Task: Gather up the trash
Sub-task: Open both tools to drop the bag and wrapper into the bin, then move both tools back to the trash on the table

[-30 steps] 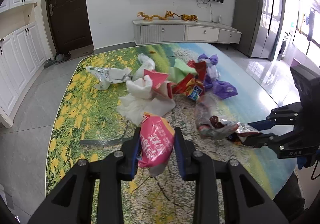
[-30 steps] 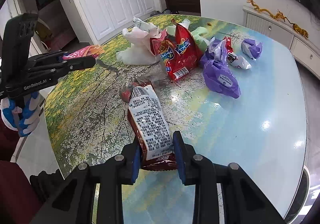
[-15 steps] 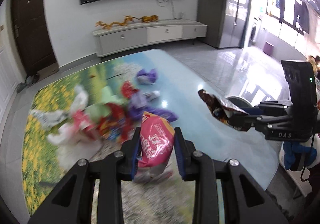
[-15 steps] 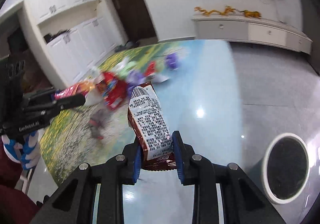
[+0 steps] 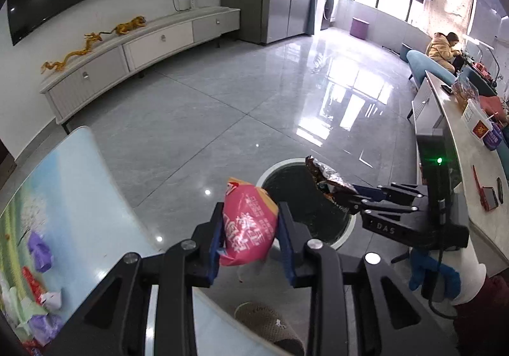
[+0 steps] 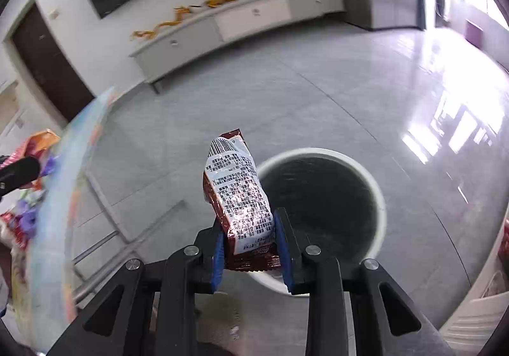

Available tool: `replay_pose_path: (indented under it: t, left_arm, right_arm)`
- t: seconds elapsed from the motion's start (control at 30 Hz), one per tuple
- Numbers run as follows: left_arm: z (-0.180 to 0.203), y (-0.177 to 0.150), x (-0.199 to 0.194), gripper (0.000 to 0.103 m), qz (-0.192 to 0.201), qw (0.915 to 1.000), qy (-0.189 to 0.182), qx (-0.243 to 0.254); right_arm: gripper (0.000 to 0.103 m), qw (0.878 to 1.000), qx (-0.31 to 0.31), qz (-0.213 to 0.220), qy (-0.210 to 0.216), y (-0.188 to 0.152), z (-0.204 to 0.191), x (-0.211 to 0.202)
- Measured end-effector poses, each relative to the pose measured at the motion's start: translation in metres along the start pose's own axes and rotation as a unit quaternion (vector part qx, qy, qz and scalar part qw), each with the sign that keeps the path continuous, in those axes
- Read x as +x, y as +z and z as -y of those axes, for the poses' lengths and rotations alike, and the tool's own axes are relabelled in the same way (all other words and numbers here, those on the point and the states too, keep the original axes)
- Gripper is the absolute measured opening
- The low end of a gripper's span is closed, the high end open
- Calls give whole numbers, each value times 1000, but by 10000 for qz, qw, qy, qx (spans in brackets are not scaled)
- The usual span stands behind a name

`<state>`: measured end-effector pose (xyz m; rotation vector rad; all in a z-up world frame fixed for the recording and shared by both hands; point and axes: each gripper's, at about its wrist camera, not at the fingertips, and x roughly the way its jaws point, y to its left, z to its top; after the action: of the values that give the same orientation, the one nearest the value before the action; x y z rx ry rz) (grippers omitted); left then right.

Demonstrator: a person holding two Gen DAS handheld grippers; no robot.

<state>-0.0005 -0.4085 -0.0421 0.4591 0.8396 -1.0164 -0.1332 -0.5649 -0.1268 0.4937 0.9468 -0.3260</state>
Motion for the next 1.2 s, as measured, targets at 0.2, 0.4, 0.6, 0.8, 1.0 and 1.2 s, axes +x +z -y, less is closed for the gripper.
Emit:
replay_pose_path:
  t: [0.2,0.4,0.6,0.8,1.0,1.2]
  left_arm:
    - [32,45,72,42,-321,9984,-455,-113]
    - [43,56,98,59,-436,9966,-617,-339]
    - [41,42,63,59,-29,9998,-108,-175]
    - [27,4,4,59,396,9983,420,-122]
    - [-1,-39,-62,59,834,9920,929,-193]
    - [-35,-82,-123,59,1073,9850,1272,-450]
  right_arm:
    - [34,9985,351,-244,-339,8,39,34]
    - [53,9957,519,-425,-638,4,63,45]
    - [53,9965,475,-244,-638,-2,68,19]
    - [53,9986,282,155,-427,1,50,-13]
    - [53,9985,-28,522,-190,-1,5,-54]
    - [53,9955,-436,844,63,4,-50,-88]
